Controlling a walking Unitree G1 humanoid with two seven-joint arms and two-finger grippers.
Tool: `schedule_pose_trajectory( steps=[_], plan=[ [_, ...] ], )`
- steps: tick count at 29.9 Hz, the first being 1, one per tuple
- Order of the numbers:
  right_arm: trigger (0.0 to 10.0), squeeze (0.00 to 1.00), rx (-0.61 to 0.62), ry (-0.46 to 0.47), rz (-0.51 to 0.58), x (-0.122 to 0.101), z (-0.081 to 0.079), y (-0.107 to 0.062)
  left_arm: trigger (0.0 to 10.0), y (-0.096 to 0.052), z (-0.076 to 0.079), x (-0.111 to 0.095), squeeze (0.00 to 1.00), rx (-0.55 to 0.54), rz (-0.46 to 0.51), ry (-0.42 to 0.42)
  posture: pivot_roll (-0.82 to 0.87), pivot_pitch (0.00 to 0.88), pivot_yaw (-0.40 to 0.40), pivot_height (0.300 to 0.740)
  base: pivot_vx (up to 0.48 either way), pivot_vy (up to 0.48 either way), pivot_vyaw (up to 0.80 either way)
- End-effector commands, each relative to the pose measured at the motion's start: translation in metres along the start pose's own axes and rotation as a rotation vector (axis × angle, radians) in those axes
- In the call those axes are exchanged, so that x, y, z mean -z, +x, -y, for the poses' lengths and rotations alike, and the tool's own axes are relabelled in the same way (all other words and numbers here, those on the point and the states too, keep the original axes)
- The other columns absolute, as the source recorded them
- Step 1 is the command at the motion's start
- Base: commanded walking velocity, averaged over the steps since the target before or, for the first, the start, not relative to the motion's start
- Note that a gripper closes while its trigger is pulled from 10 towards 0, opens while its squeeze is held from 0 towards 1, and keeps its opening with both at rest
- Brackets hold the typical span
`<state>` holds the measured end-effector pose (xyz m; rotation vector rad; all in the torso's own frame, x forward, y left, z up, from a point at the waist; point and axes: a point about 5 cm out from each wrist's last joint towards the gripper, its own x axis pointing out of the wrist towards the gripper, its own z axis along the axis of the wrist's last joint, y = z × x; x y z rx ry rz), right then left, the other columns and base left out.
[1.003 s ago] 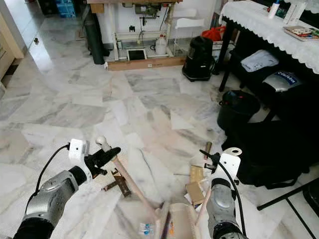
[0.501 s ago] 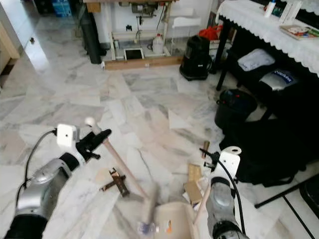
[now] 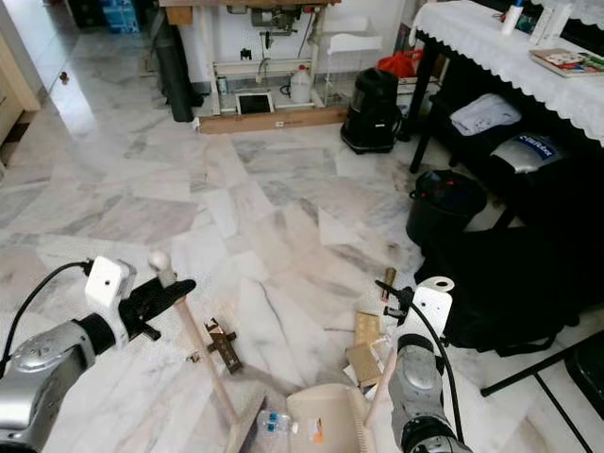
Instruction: Sweep floor
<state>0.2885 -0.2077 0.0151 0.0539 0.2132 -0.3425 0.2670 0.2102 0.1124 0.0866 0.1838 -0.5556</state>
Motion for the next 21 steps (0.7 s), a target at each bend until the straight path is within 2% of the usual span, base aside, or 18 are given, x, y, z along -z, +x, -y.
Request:
schedule_pose_trajectory(
  steps=[1,4,7,11,17,21],
  plan=[
    [10.0,0.00,0.009,0.000,-0.034,0.006,0.002,-0.002,10.0,-0.006,-0.005,-0.012,0.00,-0.013,0.015,0.067,0.05,0.000,-0.016,0.740,0.000,0.000,0.00],
    [10.0,0.00,0.007,-0.001,-0.036,0.007,0.002,-0.002,10.0,-0.003,0.001,-0.008,0.00,-0.002,0.003,0.061,0.06,0.000,-0.016,0.740,0.000,0.000,0.00],
    [10.0,0.00,0.005,0.000,-0.036,0.006,0.000,-0.002,10.0,0.008,0.010,0.001,0.00,0.004,-0.009,0.028,0.04,0.000,-0.015,0.740,0.000,0.000,0.00],
    [10.0,0.00,0.004,0.000,-0.034,0.006,0.000,-0.002,10.0,0.013,0.013,0.008,0.00,-0.007,-0.033,0.010,0.04,0.000,-0.015,0.740,0.000,0.000,0.00],
    [10.0,0.00,0.013,-0.007,-0.032,0.005,0.005,-0.001,10.0,0.013,0.016,0.018,0.00,0.040,-0.111,-0.029,0.04,0.000,-0.016,0.740,0.000,0.000,0.00],
    [10.0,0.00,0.017,-0.008,-0.031,0.005,0.006,-0.001,10.0,0.014,0.016,0.021,0.00,0.045,-0.127,-0.068,0.04,0.000,-0.014,0.740,0.000,0.000,0.00]
  ],
)
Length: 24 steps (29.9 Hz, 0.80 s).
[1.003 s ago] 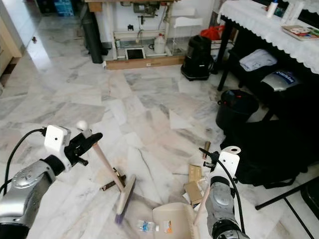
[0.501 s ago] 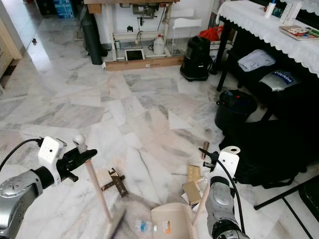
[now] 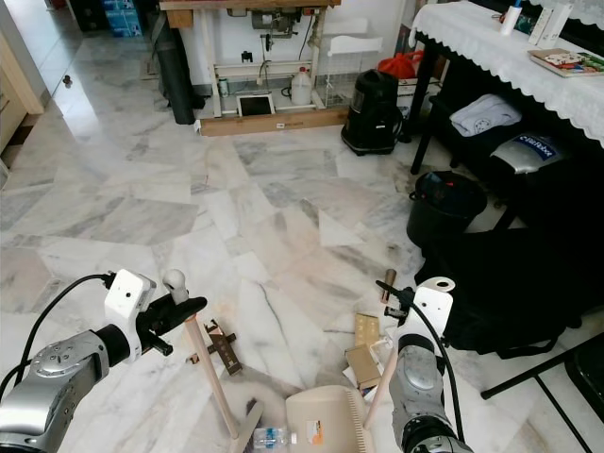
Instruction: Sweep floor
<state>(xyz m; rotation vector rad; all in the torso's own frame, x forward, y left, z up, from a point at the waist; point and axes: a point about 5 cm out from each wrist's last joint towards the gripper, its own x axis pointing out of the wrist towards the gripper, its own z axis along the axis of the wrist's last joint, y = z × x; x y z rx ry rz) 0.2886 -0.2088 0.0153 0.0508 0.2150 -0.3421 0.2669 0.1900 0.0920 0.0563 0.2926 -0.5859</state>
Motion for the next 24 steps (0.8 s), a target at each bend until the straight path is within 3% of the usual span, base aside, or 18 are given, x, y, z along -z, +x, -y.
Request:
schedule_pose_trajectory(
  steps=[1,6,11,14,24],
  plan=[
    [10.0,0.00,0.019,-0.003,-0.029,0.005,0.005,-0.002,10.0,0.002,-0.001,0.003,0.00,0.009,-0.053,-0.046,0.04,0.000,-0.013,0.740,0.000,0.000,0.00],
    [10.0,0.00,0.021,0.000,-0.030,0.006,0.005,-0.002,10.0,0.005,-0.002,0.003,0.00,-0.025,-0.064,-0.089,0.04,0.000,-0.012,0.740,0.000,0.000,0.00],
    [10.0,0.00,0.010,0.015,-0.034,0.006,0.002,-0.002,10.0,0.014,0.000,-0.003,0.00,-0.068,-0.001,-0.259,0.04,0.000,-0.012,0.740,0.000,0.000,0.00],
    [10.0,0.00,0.003,0.021,-0.036,0.006,0.001,-0.002,10.0,0.020,0.003,-0.009,0.00,-0.068,0.044,-0.318,0.03,0.000,-0.013,0.740,0.000,0.000,0.00],
    [10.0,0.00,-0.007,0.033,-0.038,0.006,0.000,-0.002,10.0,0.026,0.005,-0.018,0.00,-0.069,0.114,-0.429,0.03,0.000,-0.011,0.740,0.000,0.000,0.00]
  ],
)
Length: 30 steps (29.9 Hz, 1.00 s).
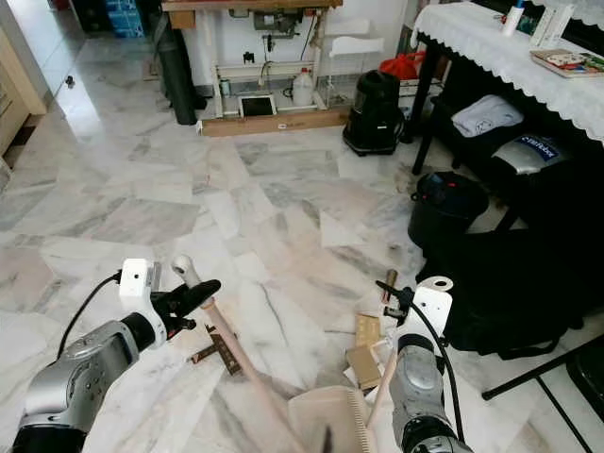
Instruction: Sweep floor
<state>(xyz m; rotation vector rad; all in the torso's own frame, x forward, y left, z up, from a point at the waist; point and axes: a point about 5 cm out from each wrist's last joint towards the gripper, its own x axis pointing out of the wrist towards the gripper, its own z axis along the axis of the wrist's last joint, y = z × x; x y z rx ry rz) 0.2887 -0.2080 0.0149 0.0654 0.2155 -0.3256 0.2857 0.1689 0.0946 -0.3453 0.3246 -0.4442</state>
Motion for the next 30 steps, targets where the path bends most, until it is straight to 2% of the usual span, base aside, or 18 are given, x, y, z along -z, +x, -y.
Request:
schedule_pose_trajectory(
  steps=[1,5,9,15,18,21,25,30],
  plan=[
    [10.0,0.00,0.007,0.024,-0.037,0.006,0.000,-0.002,10.0,0.001,0.001,-0.008,0.00,0.011,0.037,-0.039,0.03,0.000,-0.011,0.740,0.000,0.000,0.00],
    [10.0,0.00,-0.002,0.026,-0.042,0.007,-0.002,-0.003,10.0,-0.001,-0.002,-0.012,0.00,-0.009,0.081,-0.046,0.03,0.000,-0.011,0.740,0.000,0.000,0.00],
    [10.0,0.00,-0.015,0.025,-0.049,0.008,-0.004,-0.003,10.0,-0.008,-0.016,-0.025,0.00,-0.144,0.166,0.057,0.04,0.000,-0.015,0.740,0.000,0.000,0.00],
    [10.0,0.00,-0.045,0.027,-0.063,0.010,-0.007,-0.004,10.0,-0.014,-0.027,-0.030,0.00,-0.211,0.165,0.130,0.04,0.000,-0.014,0.740,0.000,0.000,0.00],
    [10.0,0.00,-0.057,0.031,-0.070,0.011,-0.008,-0.004,10.0,-0.014,-0.032,-0.025,0.00,-0.233,0.105,0.236,0.04,0.000,-0.014,0.740,0.000,0.000,0.00],
    [10.0,0.00,-0.062,0.032,-0.071,0.011,-0.008,-0.004,10.0,-0.013,-0.031,-0.017,0.00,-0.220,0.074,0.264,0.04,0.000,-0.017,0.740,0.000,0.000,0.00],
    [10.0,0.00,-0.064,0.033,-0.067,0.010,-0.008,-0.003,10.0,-0.006,-0.022,-0.007,0.00,-0.155,0.035,0.261,0.04,0.000,-0.018,0.740,0.000,0.000,0.00],
    [10.0,0.00,-0.062,0.033,-0.064,0.009,-0.005,-0.003,10.0,0.009,-0.012,-0.002,0.00,-0.105,0.053,0.233,0.02,0.000,-0.020,0.740,0.000,0.000,0.00]
  ],
)
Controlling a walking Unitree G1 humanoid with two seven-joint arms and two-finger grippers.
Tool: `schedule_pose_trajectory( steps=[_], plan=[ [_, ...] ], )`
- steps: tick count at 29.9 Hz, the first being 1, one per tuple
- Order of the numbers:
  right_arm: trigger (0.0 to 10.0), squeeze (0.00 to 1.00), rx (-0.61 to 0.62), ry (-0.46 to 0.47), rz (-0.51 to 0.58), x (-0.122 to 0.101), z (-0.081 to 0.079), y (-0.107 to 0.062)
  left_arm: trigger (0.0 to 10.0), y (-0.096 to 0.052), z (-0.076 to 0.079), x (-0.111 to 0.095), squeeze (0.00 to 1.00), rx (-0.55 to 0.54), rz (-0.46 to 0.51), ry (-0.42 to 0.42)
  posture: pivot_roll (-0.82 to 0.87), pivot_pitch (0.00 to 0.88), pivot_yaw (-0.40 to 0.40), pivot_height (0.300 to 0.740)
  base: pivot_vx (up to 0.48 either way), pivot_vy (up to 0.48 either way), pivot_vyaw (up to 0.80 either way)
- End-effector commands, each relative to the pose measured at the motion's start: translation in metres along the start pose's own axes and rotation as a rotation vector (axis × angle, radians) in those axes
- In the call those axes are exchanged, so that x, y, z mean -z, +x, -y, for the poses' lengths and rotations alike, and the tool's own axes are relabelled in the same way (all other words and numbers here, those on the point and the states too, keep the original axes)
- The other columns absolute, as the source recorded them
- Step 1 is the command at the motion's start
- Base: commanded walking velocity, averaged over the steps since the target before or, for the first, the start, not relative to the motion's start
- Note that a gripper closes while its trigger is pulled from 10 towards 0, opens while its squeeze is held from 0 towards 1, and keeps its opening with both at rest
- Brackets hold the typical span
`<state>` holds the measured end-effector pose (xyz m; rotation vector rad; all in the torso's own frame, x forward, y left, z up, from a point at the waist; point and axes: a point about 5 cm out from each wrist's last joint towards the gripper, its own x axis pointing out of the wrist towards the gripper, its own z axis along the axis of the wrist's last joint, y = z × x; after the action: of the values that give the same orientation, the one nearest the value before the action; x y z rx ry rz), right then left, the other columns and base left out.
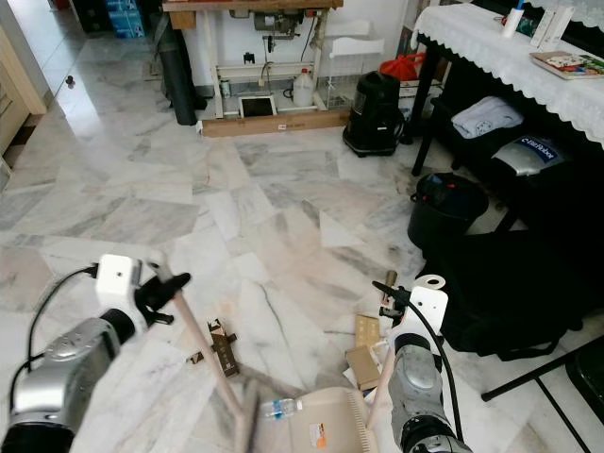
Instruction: Sweep floor
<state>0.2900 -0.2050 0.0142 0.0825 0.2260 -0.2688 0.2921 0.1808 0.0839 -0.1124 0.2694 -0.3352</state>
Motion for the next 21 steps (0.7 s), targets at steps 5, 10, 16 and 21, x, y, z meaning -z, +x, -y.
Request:
schedule_pose_trajectory(
  steps=[5,10,16,21],
  plan=[
    [10.0,0.00,-0.002,0.026,-0.045,0.008,-0.001,-0.003,10.0,0.021,0.009,-0.009,0.00,0.016,0.075,-0.065,0.00,0.000,-0.014,0.740,0.000,0.000,0.00],
    [10.0,0.00,0.011,0.029,-0.041,0.010,0.005,-0.005,10.0,0.028,0.016,-0.012,0.00,0.058,0.089,-0.100,-0.01,0.000,-0.004,0.740,0.000,0.000,0.00],
    [10.0,0.00,0.007,0.036,-0.049,0.011,0.003,-0.005,10.0,0.027,0.010,-0.014,0.00,0.043,0.120,-0.161,0.00,0.000,0.000,0.740,0.000,0.000,0.00],
    [10.0,0.00,-0.012,0.048,-0.047,0.010,-0.003,-0.004,10.0,0.026,0.010,-0.009,0.00,0.061,0.104,-0.187,0.00,0.000,0.001,0.740,0.000,0.000,0.00]
  ],
)
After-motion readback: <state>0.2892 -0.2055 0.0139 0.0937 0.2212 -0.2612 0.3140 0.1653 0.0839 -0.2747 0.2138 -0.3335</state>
